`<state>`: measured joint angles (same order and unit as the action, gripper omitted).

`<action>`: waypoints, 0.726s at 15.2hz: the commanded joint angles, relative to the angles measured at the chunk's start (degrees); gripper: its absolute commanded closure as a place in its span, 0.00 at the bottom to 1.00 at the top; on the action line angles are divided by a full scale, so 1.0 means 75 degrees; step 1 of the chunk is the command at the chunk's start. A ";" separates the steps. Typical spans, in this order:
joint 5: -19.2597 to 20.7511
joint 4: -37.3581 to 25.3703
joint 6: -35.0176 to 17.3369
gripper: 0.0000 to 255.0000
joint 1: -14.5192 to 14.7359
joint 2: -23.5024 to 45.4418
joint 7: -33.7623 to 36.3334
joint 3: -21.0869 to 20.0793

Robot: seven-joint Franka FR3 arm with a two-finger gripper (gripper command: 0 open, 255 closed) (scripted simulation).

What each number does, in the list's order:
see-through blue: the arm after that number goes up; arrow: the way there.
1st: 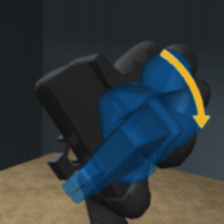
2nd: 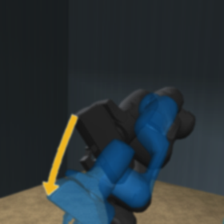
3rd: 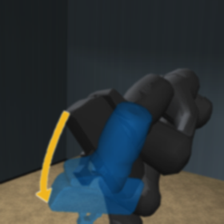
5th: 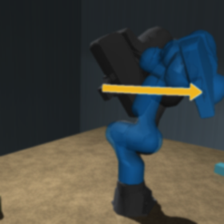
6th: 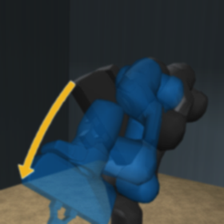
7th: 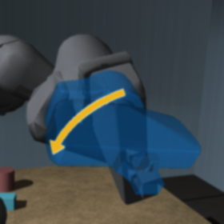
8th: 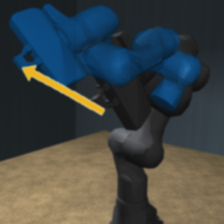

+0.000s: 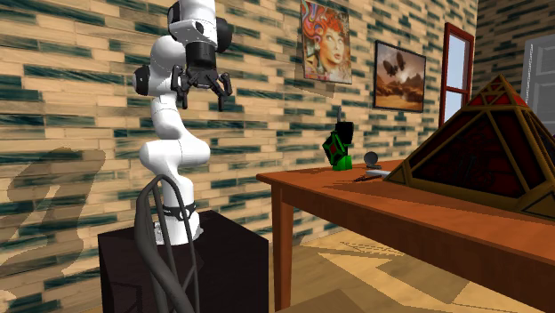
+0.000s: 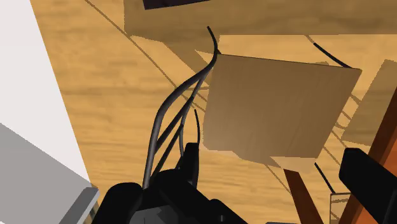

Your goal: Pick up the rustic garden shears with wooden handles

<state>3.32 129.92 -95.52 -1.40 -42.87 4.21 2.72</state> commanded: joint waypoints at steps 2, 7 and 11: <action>-0.0038 -0.0007 -0.0175 0.00 0.0083 0.0159 -0.0008 -0.0077; -0.0188 -0.0134 -0.1008 0.00 0.0472 0.1006 -0.0051 -0.0470; -0.0251 -0.0344 -0.1616 0.00 0.0752 0.1733 -0.0084 -0.0794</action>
<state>1.46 127.55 -106.18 3.80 -31.28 3.95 -2.86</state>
